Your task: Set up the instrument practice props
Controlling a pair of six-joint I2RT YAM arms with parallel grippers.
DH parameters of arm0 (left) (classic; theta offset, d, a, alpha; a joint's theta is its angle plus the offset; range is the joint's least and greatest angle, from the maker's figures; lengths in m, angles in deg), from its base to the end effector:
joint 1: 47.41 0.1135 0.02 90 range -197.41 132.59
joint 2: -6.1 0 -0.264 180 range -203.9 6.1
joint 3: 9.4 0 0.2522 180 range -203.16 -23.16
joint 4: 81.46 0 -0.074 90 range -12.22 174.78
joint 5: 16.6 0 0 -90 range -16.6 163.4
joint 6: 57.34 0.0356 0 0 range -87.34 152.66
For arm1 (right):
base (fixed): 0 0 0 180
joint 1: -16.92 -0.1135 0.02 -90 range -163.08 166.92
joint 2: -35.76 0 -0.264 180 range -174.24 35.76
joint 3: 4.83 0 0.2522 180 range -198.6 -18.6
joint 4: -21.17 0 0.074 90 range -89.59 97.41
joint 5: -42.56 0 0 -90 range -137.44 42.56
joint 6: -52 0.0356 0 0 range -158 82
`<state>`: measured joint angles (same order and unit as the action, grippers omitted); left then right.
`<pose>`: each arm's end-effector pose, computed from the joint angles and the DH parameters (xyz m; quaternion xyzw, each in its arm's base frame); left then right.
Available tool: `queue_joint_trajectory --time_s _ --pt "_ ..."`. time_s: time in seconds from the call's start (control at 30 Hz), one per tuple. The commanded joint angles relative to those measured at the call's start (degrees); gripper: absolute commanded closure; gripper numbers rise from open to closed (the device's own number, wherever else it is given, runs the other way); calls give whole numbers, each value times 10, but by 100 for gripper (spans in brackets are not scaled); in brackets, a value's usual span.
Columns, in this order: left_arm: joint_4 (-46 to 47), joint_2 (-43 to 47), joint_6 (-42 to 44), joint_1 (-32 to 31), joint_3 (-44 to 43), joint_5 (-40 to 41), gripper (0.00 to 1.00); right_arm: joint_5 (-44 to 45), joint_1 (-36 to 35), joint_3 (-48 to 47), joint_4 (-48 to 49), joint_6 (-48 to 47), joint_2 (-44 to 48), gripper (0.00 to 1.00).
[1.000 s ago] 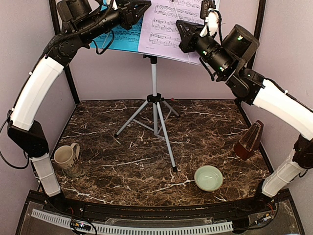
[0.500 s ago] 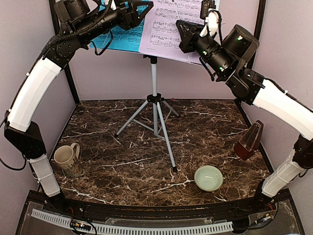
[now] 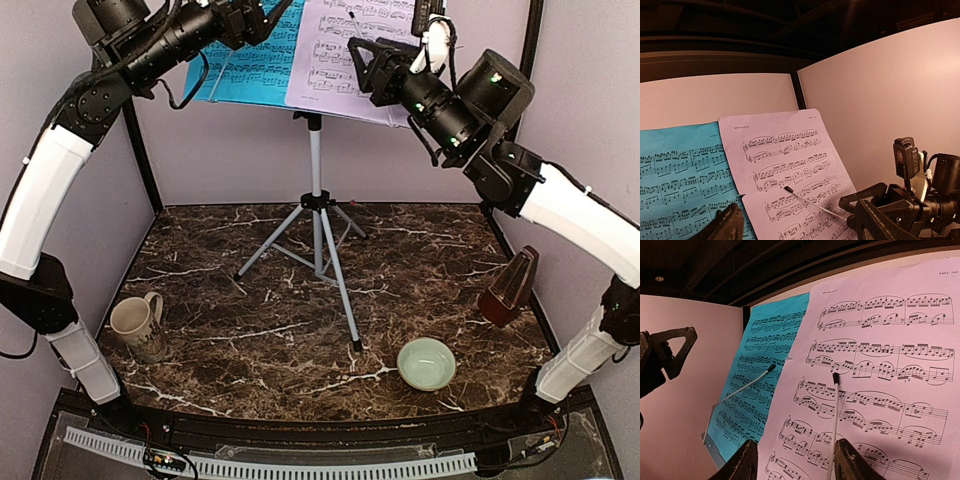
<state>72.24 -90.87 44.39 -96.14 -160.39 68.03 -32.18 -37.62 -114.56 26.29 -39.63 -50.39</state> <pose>0.1935 -0.2255 0.6305 0.2947 0.4261 -0.2943 0.8031 0.1982 0.2621 0.5298 -0.1371 0.4996 0.3193 0.7935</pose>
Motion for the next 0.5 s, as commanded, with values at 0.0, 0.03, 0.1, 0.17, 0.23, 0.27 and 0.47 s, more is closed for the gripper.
queue_joint_trajectory --time_s 0.0,0.03,0.1,0.17,0.23,0.27,0.47 --pt "20 40 14 -6 29 16 20 16 -17 -2 33 -17 25 45" --pt "22 46 13 -7 43 18 20 17 -19 -5 32 -20 26 44" --pt "28 63 12 -7 72 25 19 17 -23 -10 27 -23 29 43" --pt "35 84 10 -7 106 30 18 16 -26 -13 23 -28 32 40" --pt "39 106 9 -7 141 37 16 12 -28 -13 20 -32 36 35" --pt "40 116 9 -7 158 43 14 13 -30 -14 18 -35 39 32" --pt "46 189 -11 -7 279 47 6 7 -34 1 -8 -44 63 13"
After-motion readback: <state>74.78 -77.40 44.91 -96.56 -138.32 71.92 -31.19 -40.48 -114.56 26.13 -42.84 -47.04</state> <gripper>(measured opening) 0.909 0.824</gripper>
